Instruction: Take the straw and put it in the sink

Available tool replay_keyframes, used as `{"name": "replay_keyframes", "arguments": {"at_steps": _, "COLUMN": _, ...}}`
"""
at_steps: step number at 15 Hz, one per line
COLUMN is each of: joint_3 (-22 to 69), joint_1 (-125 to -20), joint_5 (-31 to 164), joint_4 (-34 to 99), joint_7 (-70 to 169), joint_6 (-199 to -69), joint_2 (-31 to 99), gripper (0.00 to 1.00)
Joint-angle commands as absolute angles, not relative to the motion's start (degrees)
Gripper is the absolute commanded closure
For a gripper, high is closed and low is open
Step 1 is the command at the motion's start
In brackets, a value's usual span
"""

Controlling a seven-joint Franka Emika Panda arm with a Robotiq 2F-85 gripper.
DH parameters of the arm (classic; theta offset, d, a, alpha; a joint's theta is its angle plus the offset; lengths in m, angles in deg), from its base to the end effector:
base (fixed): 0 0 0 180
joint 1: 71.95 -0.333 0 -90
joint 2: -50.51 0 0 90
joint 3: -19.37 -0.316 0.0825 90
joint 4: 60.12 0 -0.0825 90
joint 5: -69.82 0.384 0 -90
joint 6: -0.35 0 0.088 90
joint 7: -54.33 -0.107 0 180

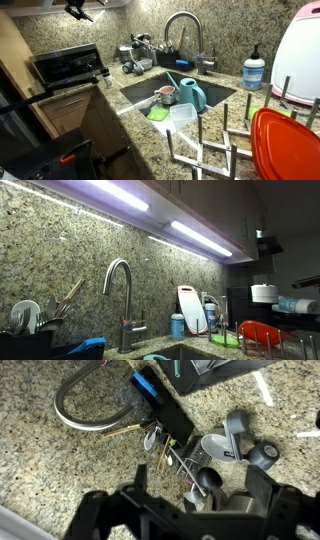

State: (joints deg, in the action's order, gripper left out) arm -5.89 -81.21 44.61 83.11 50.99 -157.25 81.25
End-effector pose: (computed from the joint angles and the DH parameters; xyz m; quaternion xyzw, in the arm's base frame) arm 0.3448 0.2827 0.5318 0.8134 0.4044 0.3946 0.1384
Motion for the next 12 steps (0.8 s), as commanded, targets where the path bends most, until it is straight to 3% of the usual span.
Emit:
{"name": "replay_keyframes", "arguments": {"at_steps": 1, "joint_3": -7.48, "joint_1": -79.05, "joint_5": 40.84, "joint_4": 77.00, "joint_7": 53.42, "joint_6": -158.08, "joint_2": 76.38, "gripper": 0.00}}
{"name": "replay_keyframes", "arguments": {"at_steps": 12, "joint_3": -9.85, "joint_1": -77.54, "joint_5": 32.21, "joint_4": 55.41, "joint_7": 59.79, "joint_6": -154.88, "joint_2": 57.99, "gripper": 0.00}}
